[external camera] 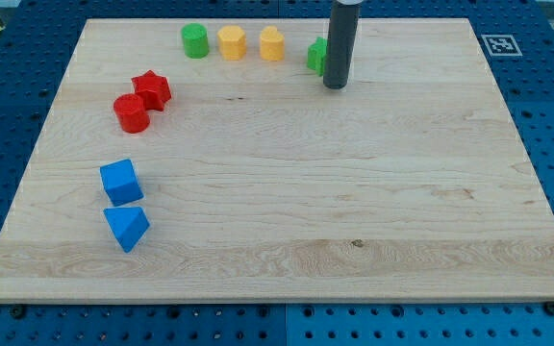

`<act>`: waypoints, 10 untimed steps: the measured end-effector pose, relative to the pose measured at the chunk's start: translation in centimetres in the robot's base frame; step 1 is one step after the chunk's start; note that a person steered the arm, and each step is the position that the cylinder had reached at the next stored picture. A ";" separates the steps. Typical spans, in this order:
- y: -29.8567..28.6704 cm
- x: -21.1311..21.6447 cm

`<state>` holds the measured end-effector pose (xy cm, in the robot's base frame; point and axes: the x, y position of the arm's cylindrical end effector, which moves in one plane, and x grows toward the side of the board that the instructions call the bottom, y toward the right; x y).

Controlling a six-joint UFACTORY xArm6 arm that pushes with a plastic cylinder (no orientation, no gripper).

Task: Separate red star from the red circle

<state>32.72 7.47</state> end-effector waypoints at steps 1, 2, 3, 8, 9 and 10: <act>0.0 -2.4; 0.0 -3.3; 0.0 -3.3; -2.2 3.1; -7.4 1.5; -13.2 -0.1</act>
<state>32.66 -5.77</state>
